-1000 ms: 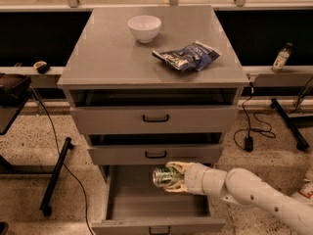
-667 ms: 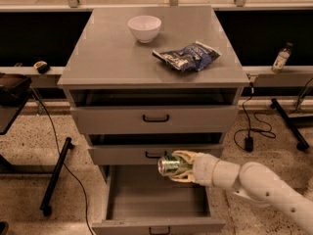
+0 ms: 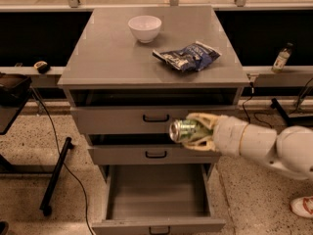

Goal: Pick green can from bottom drawer and place on counter

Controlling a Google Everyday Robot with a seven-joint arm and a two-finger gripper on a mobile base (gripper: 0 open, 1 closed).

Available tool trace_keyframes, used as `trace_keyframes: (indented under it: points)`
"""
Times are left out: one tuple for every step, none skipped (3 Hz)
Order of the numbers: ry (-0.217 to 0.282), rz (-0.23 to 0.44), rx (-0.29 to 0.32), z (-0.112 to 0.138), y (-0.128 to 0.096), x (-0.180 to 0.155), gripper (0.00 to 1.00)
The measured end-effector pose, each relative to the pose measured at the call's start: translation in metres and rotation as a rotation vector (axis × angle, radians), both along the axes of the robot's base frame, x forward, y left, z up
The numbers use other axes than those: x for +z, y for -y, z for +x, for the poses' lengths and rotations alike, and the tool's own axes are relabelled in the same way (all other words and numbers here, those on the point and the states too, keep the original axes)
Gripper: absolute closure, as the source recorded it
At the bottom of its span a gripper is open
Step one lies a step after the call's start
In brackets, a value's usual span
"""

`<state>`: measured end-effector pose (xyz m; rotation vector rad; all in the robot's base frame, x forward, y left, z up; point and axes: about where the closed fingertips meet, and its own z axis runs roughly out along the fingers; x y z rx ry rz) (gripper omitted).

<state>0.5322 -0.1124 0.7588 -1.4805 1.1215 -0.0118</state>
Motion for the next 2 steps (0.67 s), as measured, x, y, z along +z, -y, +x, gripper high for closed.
trace_keyframes:
  points:
    - [0.03, -0.084, -0.021, 0.016, 0.003, 0.068, 1.0]
    - [0.023, -0.213, -0.036, 0.037, -0.013, 0.121, 1.0]
